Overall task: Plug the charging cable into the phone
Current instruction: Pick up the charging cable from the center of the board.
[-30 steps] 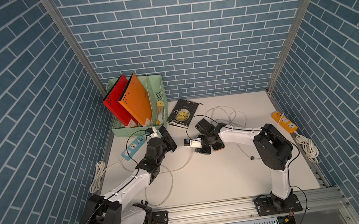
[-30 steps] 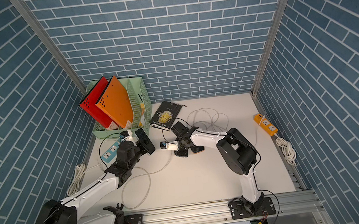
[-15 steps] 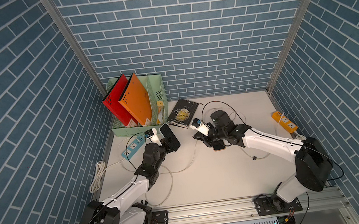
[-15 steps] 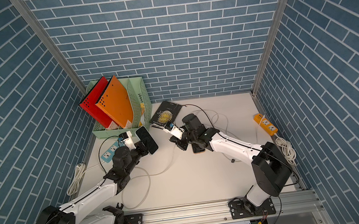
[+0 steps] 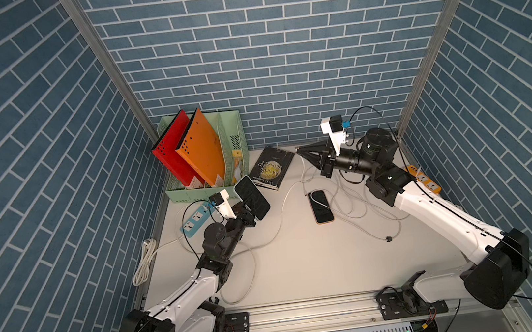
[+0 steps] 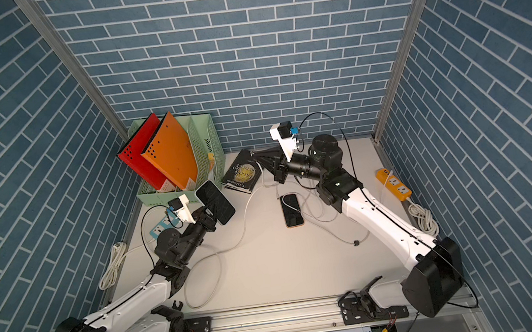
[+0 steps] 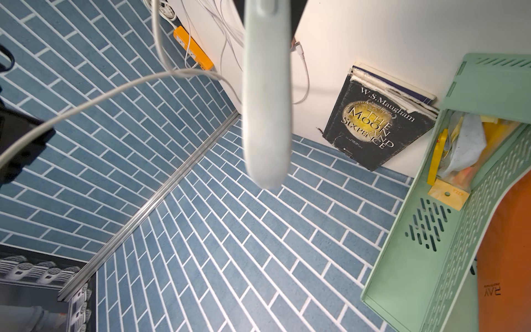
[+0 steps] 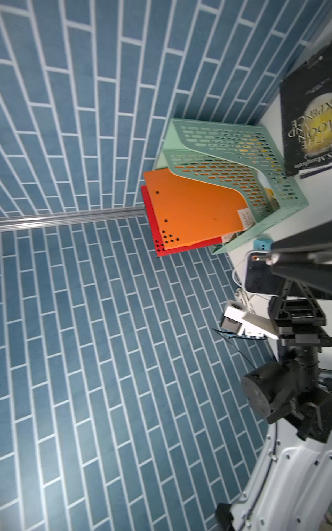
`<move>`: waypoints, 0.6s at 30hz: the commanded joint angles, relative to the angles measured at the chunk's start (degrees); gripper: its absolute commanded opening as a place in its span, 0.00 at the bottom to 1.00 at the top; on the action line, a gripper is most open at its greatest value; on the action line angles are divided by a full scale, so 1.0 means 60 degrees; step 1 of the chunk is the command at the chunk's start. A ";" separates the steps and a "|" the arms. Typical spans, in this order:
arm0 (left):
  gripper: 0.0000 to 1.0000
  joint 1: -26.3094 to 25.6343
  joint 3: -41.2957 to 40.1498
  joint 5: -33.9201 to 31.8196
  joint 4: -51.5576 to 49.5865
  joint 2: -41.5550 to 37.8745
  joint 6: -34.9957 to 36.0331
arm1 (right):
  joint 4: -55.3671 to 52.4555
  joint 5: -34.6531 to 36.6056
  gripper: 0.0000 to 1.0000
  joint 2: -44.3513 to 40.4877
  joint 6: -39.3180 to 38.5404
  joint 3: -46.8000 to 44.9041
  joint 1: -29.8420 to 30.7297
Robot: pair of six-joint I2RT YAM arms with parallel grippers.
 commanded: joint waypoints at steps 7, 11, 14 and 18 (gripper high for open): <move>0.00 0.0156 -0.0090 0.0052 0.0866 -0.0195 0.0188 | 0.0406 0.2568 0.00 0.1872 0.0349 0.4587 -0.0698; 0.00 0.0169 -0.0111 0.0106 0.0843 -0.0248 0.0186 | 0.0207 0.4196 0.00 0.2367 -0.0360 0.5281 -0.0900; 0.00 0.0169 -0.0108 0.0148 0.0842 -0.0185 0.0186 | 0.0732 0.5660 0.00 0.2358 -0.0881 0.4831 -0.0927; 0.00 0.0169 -0.0058 0.0225 0.0841 -0.0064 0.0175 | 0.0231 0.7779 0.00 0.2732 -0.2221 0.5694 -0.0690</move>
